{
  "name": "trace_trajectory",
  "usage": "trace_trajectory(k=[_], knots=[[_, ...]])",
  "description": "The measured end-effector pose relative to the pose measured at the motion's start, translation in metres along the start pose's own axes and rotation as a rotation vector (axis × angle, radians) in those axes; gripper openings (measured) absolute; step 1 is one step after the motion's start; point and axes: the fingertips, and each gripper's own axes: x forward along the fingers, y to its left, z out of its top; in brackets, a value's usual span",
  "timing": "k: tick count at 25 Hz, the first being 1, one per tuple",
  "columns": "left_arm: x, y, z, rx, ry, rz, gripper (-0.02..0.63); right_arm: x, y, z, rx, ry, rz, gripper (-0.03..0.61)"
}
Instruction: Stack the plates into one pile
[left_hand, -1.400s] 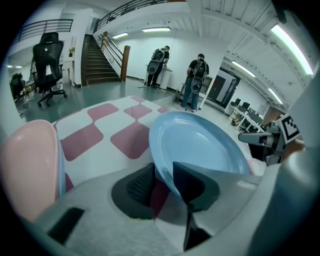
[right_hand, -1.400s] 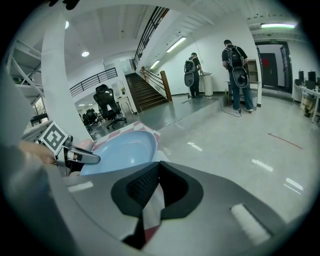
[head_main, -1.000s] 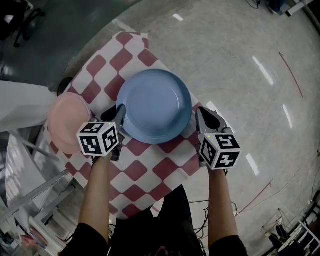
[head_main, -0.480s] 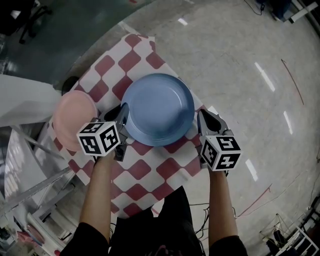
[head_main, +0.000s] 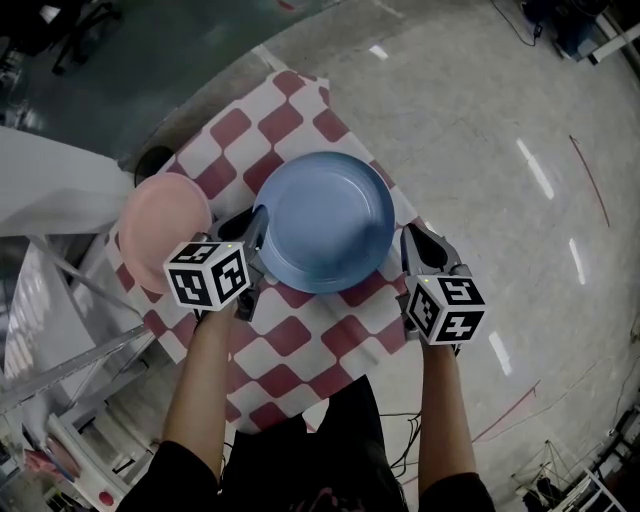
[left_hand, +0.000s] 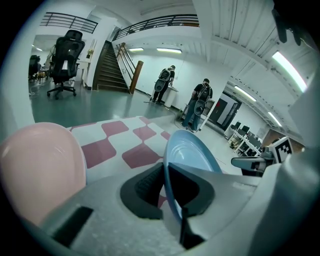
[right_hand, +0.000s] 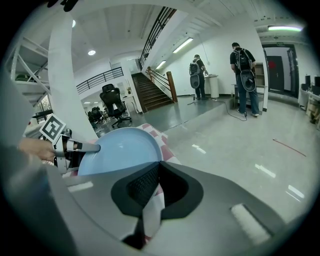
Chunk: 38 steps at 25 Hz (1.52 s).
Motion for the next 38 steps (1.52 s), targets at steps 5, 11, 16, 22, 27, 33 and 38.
trace_trajectory(k=[5, 11, 16, 22, 27, 33, 38], knots=[[-0.013, 0.010, 0.001, -0.012, -0.012, 0.012, 0.017, 0.003, 0.011, 0.000, -0.014, 0.005, 0.014, 0.005], [-0.030, 0.023, 0.003, -0.032, -0.028, 0.030, 0.018, 0.005, 0.029, 0.001, -0.032, 0.012, 0.037, 0.005], [-0.052, 0.040, 0.006, -0.075, -0.064, 0.045, 0.021, 0.012, 0.052, 0.005, -0.054, 0.013, 0.061, 0.005], [-0.081, 0.061, 0.014, -0.091, -0.111, 0.080, 0.020, 0.017, 0.078, 0.008, -0.082, 0.017, 0.092, 0.006], [-0.109, 0.081, 0.021, -0.111, -0.157, 0.113, 0.020, 0.024, 0.104, 0.015, -0.109, 0.016, 0.126, 0.006], [-0.148, 0.111, 0.026, -0.139, -0.208, 0.168, 0.021, 0.033, 0.143, 0.021, -0.151, 0.018, 0.178, 0.005], [-0.180, 0.142, 0.026, -0.173, -0.241, 0.221, 0.020, 0.045, 0.175, 0.023, -0.181, 0.034, 0.217, 0.006]])
